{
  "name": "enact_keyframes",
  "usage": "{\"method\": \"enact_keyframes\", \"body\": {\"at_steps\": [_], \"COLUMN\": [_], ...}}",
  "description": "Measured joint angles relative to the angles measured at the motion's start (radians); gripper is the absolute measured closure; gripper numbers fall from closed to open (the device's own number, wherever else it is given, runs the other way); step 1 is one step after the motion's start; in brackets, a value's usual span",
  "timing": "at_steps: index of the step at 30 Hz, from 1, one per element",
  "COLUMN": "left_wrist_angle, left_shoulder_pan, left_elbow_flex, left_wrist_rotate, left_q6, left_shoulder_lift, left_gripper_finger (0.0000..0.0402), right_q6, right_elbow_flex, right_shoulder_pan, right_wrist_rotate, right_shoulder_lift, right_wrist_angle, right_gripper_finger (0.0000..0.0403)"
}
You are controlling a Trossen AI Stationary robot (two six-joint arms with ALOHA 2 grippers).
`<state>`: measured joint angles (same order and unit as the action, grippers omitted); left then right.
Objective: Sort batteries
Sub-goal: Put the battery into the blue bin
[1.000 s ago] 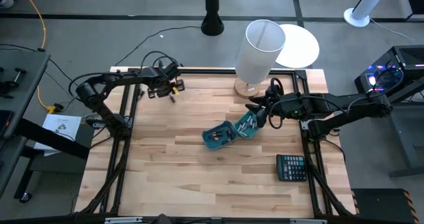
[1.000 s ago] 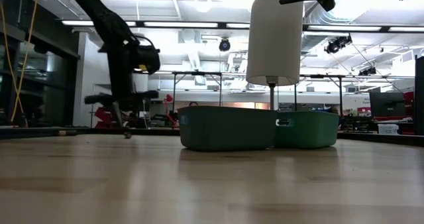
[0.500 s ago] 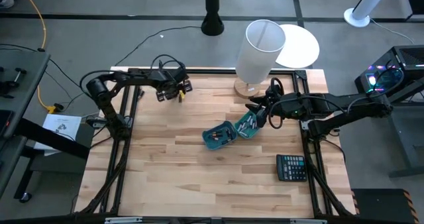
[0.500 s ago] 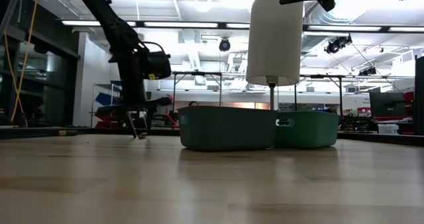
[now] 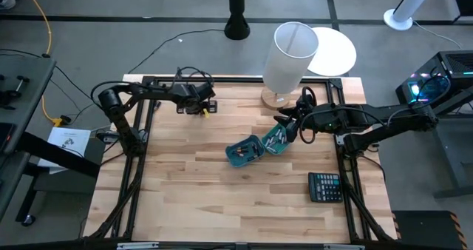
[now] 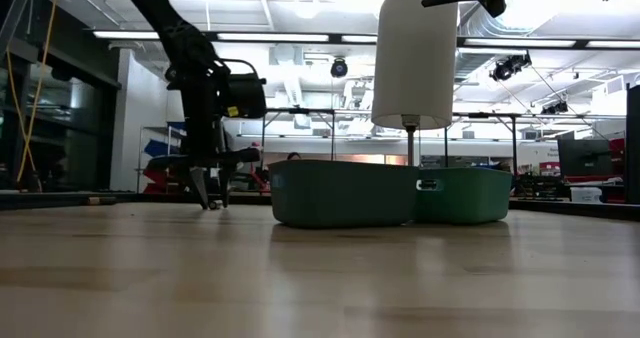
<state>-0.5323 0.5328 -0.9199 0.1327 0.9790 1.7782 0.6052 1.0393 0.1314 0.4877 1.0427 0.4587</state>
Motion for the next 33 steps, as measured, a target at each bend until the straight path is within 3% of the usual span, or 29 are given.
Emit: {"method": "enact_keyframes", "body": {"at_steps": [3, 7, 8, 15, 23, 28, 33], "left_wrist_angle": [-0.015, -0.032, -0.031, -0.039, -0.089, -0.047, 0.092], "left_shoulder_pan": [-0.004, 0.011, 0.015, 0.033, 0.022, -0.078, -0.271], "left_elbow_flex": [0.0, 0.0, 0.0, 0.004, 0.008, 0.006, 0.005], "left_wrist_rotate": [0.015, 0.016, 0.007, -0.034, 0.001, -0.011, -0.026], "left_q6": [-0.047, -0.075, -0.085, -0.209, -0.428, -0.565, -0.626], "left_shoulder_lift": [0.0, 0.0, -0.001, -0.043, -0.221, -0.317, -0.327], "left_gripper_finger": [0.0278, 0.0367, 0.0371, 0.0371, 0.0371, 0.0371, 0.0371], "right_q6": [0.014, 0.027, 0.034, 0.05, 0.048, 0.049, 0.049], "right_elbow_flex": [0.0, 0.0, 0.0, 0.0, 0.0, 0.0, 0.0], "right_shoulder_pan": [0.0, 0.0, 0.0, 0.0, 0.0, 0.0, 0.0], "right_wrist_rotate": [0.0, 0.0, -0.001, -0.001, -0.001, 0.014, 0.033], "right_shoulder_lift": [0.0, 0.0, 0.0, 0.0, 0.0, 0.0, 0.0], "right_wrist_angle": [0.0, 0.0, 0.0, 0.0, 0.0, 0.0, -0.012], "right_gripper_finger": [0.0231, 0.0231, 0.0231, 0.0231, 0.0231, 0.0231, 0.0231]}}
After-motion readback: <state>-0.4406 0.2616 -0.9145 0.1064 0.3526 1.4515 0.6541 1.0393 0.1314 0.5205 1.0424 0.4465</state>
